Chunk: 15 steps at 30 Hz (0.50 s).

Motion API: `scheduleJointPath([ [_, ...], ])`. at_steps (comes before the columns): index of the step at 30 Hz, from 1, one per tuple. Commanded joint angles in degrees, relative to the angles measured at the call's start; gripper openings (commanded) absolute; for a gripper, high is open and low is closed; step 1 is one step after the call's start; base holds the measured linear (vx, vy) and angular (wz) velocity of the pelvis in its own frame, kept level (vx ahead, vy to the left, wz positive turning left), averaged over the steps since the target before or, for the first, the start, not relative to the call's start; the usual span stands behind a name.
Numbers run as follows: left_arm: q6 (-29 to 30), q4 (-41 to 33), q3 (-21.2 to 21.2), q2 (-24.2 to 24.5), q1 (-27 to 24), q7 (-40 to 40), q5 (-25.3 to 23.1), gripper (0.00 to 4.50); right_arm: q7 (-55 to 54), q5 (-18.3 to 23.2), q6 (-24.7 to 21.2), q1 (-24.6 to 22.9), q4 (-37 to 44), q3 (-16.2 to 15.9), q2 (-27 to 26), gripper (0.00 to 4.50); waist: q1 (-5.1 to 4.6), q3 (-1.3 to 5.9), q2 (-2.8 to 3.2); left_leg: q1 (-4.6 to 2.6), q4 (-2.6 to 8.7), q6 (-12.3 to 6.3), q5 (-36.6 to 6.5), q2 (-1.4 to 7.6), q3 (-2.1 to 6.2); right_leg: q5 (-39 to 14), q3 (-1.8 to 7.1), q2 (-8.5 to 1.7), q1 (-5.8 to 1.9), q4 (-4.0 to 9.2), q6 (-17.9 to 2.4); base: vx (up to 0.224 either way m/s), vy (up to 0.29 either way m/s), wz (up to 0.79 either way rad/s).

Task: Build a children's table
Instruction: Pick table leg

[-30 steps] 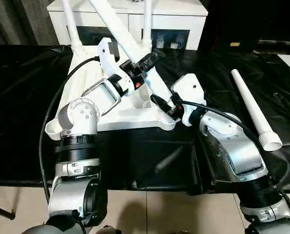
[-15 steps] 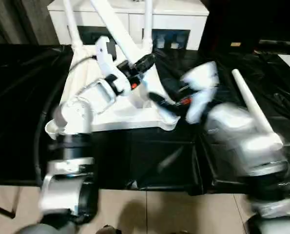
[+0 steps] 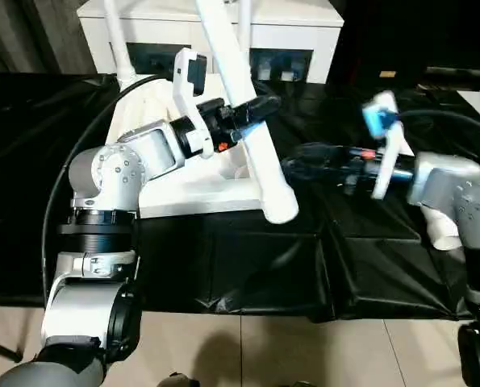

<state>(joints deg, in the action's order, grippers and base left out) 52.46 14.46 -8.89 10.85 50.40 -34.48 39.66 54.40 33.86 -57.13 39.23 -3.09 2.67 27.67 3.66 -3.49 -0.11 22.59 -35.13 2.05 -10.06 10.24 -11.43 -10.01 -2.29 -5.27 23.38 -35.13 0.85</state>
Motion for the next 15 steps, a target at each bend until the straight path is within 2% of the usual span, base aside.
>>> scheduleJointPath([
  [1,0.2,-1.9,0.7,0.3,1.4,0.4,-0.6,1.85,0.4,-0.7,-0.5,1.8,-1.1,-1.6,0.1,3.35,0.38,4.55,-1.07,-1.52,3.69,-2.0,-5.7,2.26,0.92,-7.2,1.66,-2.49,-2.95,3.24,-15.0,0.0,0.0,0.0],
  [4,0.5,-3.1,1.1,0.3,0.8,0.1,0.3,1.85,0.0,-1.8,0.4,2.1,-1.2,-3.7,0.1,3.35,0.56,4.53,-1.1,-1.59,3.71,-1.53,-5.9,2.31,0.89,-7.1,1.69,-2.53,-2.91,3.18,-15.1,0.0,0.0,0.0],
  [9,0.6,-4.4,2.4,0.7,0.4,-2.5,0.5,1.85,0.1,-2.8,1.0,2.6,-2.1,-5.2,0.0,3.35,0.99,4.53,-1.16,-1.62,3.74,-1.19,-5.6,2.29,0.88,-6.9,1.72,-2.55,-2.87,3.12,-14.7,0.0,0.0,0.0],
  [10,0.2,-5.9,4.3,1.6,-0.4,-5.6,0.5,1.85,0.4,-3.1,0.9,3.0,-2.6,-6.2,0.2,3.35,1.06,4.55,-1.42,-1.63,3.73,-1.18,-5.5,2.29,0.85,-6.8,1.73,-2.54,-2.89,3.1,-14.7,0.0,0.0,0.0],
  [14,-0.5,-8.2,7.2,3.2,-1.2,-9.6,0.1,1.85,1.8,-3.2,0.6,3.5,-3.3,-7.7,0.9,3.35,1.27,4.52,-1.2,-1.66,3.79,-0.95,-5.8,2.38,0.89,-7.2,1.75,-2.56,-2.8,2.97,-14.3,0.0,0.0,0.0],
  [15,-0.6,-8.5,8.0,3.6,-1.3,-10.2,-0.2,1.85,2.5,-3.0,0.6,3.5,-3.4,-8.1,1.1,3.35,1.2,4.44,-1.42,-1.64,3.8,-0.84,-5.9,2.35,0.86,-7.3,1.77,-2.52,-2.81,2.98,-14.2,0.0,0.0,0.0],
])
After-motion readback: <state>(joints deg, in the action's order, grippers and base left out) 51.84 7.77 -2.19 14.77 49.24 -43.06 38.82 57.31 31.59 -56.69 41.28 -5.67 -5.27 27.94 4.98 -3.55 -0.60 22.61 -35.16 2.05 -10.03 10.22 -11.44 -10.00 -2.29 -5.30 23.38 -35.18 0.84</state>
